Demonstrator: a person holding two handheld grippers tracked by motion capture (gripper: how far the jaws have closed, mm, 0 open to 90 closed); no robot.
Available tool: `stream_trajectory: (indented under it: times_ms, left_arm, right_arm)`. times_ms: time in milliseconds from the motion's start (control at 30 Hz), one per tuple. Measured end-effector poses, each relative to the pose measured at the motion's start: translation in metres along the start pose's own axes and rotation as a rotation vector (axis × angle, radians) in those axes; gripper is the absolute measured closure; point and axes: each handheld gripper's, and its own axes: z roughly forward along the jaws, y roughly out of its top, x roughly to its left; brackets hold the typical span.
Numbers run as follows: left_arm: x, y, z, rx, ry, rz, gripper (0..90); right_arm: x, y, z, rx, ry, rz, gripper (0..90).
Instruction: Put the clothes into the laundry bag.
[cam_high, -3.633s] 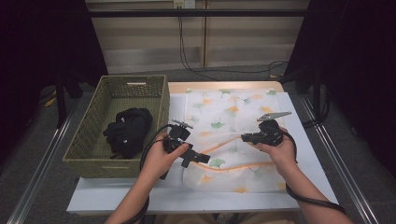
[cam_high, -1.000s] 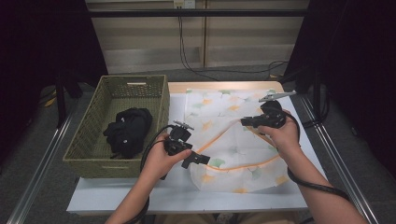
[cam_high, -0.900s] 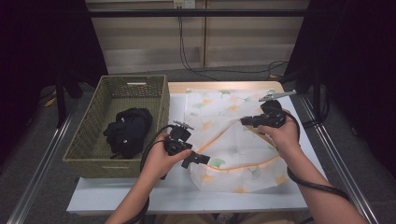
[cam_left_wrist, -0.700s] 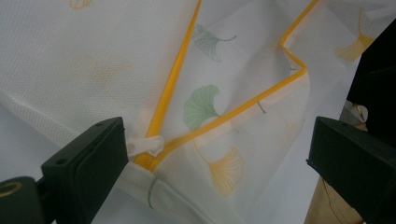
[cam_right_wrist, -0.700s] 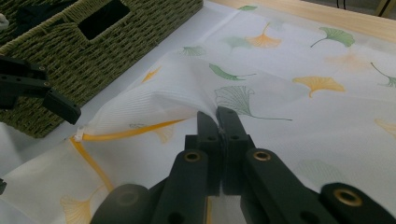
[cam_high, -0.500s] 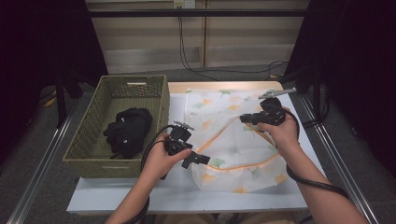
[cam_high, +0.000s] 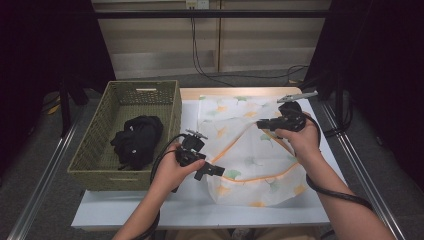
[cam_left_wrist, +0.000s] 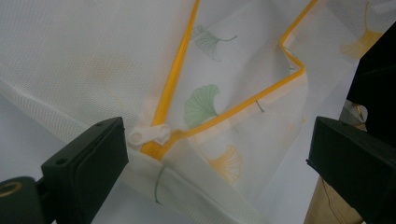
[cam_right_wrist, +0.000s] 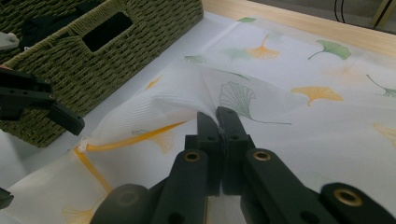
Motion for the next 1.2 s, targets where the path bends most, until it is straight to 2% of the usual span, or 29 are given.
stream_trajectory:
  times_ms: [300, 333, 367, 400, 533, 567, 633, 667, 700, 733, 867, 900, 933, 1000, 1200]
  left_arm:
    - [-0.001, 0.000, -0.001, 0.002, 0.004, 0.001, 4.2]
    - [-0.002, 0.000, 0.000, -0.014, 0.003, -0.018, 4.2]
    - [-0.003, 0.000, 0.000, -0.017, 0.002, -0.019, 4.2]
    - [-0.001, 0.000, -0.001, 0.003, -0.001, 0.009, 4.2]
    - [-0.001, 0.001, -0.003, 0.012, 0.008, 0.021, 4.1]
    - [-0.001, 0.001, -0.003, 0.012, 0.007, 0.020, 4.1]
    - [-0.002, 0.000, -0.001, -0.009, 0.002, -0.008, 4.1]
    - [-0.001, 0.000, -0.001, 0.007, 0.006, 0.013, 4.1]
    - [-0.001, 0.000, -0.001, 0.007, 0.004, 0.012, 4.2]
    - [-0.003, 0.000, 0.001, -0.007, 0.003, -0.011, 4.3]
    - [-0.004, 0.000, 0.001, -0.009, 0.003, -0.015, 4.3]
    - [-0.003, 0.000, 0.001, -0.009, 0.002, -0.009, 4.3]
    - [-0.002, 0.001, -0.001, 0.016, 0.005, 0.022, 4.2]
    - [-0.003, 0.001, 0.000, 0.006, 0.006, 0.008, 4.2]
    - [-0.003, 0.003, -0.003, 0.014, 0.009, 0.019, 4.2]
  right_arm:
    - [0.000, 0.005, -0.003, -0.008, -0.004, 0.002, 90.0]
    - [-0.001, 0.005, -0.003, -0.011, 0.000, 0.002, 90.0]
    - [0.000, 0.006, -0.003, -0.010, -0.004, 0.002, 90.0]
    - [0.000, 0.006, -0.003, -0.010, -0.003, 0.002, 89.9]
    - [0.001, 0.009, -0.004, -0.016, -0.004, 0.001, 90.0]
    - [0.001, 0.010, -0.004, -0.018, 0.001, 0.000, 90.0]
    - [0.002, 0.011, -0.004, -0.021, -0.003, 0.000, 90.0]
    - [0.002, 0.011, -0.004, -0.020, -0.001, -0.003, 90.0]
    - [0.003, 0.012, -0.005, -0.018, 0.001, -0.003, 90.0]
    - [0.003, 0.012, -0.005, -0.022, -0.001, -0.002, 90.0]
    - [0.004, 0.015, -0.007, -0.033, 0.003, -0.002, 90.0]
    - [0.004, 0.016, -0.007, -0.034, 0.003, -0.003, 90.0]
    - [0.004, 0.017, -0.008, -0.034, 0.002, -0.002, 90.0]
    - [0.003, 0.018, -0.010, -0.038, 0.000, 0.002, 89.9]
    - [0.003, 0.019, -0.009, -0.037, 0.004, 0.002, 90.0]
